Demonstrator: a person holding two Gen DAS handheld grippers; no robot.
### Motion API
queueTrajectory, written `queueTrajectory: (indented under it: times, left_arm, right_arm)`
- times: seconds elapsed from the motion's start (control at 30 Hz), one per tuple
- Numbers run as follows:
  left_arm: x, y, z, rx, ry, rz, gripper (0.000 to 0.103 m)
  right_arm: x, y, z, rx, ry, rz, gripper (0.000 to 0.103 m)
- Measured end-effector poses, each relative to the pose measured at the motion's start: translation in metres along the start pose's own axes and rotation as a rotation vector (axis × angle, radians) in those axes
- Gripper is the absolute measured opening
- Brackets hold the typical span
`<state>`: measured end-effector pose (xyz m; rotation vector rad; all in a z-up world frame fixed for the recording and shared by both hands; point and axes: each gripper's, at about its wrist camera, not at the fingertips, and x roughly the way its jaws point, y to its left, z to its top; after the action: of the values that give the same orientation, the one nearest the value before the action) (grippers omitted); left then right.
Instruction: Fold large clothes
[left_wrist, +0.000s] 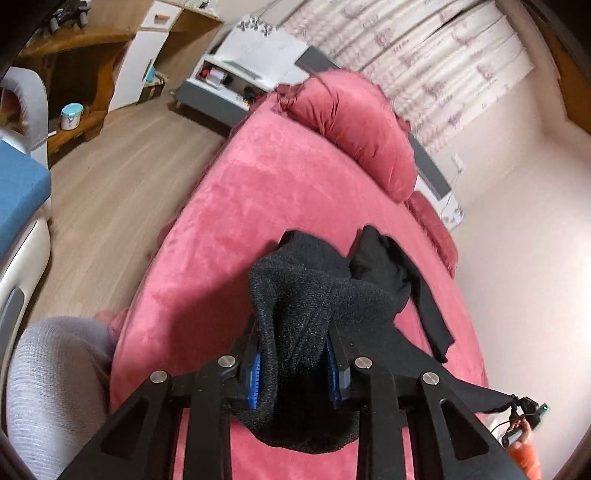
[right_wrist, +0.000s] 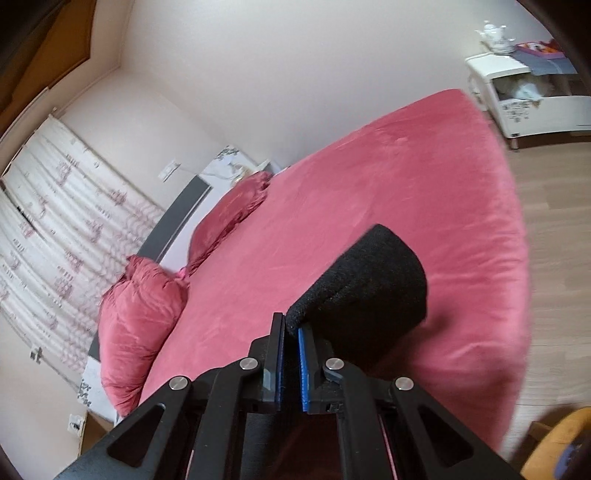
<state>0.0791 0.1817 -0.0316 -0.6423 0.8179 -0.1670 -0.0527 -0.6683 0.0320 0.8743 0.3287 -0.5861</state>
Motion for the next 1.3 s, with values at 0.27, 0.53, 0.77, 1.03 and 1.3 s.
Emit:
queueTrajectory:
  times: [0.27, 0.53, 0.77, 1.03, 1.3]
  left_arm:
    - [0.042, 0.037, -0.052, -0.032, 0.208, 0.096, 0.038]
    - [0.042, 0.056, -0.056, -0.11, 0.178, 0.149, 0.08]
    - [0.034, 0.029, -0.052, 0.043, 0.175, 0.13, 0.03]
    - [0.024, 0.009, -0.056, 0.201, 0.168, 0.18, 0.042]
    - [0.028, 0.027, -0.053, 0.098, 0.204, 0.176, 0.064]
  right_arm:
    - [0.008, -0.108, -0.05, 0.119, 0.205, -0.199, 0.006]
    - [0.013, -0.165, -0.081, 0.317, 0.218, -0.214, 0.006]
    - [0.03, -0.125, -0.051, 0.299, 0.244, -0.176, 0.006]
    - [-0.003, -0.035, 0.012, 0.033, 0.105, -0.079, 0.006]
    - [0.031, -0.143, -0.035, 0.209, 0.259, -0.383, 0.031]
